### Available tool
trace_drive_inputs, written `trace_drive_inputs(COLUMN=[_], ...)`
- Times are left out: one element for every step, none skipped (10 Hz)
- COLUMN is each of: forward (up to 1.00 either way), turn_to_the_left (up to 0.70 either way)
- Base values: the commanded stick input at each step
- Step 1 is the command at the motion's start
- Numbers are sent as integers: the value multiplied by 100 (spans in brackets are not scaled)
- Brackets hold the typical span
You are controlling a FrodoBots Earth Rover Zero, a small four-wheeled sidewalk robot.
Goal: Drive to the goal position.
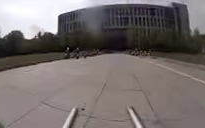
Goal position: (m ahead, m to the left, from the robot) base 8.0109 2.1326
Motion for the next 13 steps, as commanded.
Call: trace_drive_inputs(forward=[100, 100, 100, 100, 100, 100, 100, 100, 100, 100, 100, 100, 100], turn_to_the_left=[2, 2, 2, 2, 2, 2, 2, 2, -12, -30, -29, -29, -29])
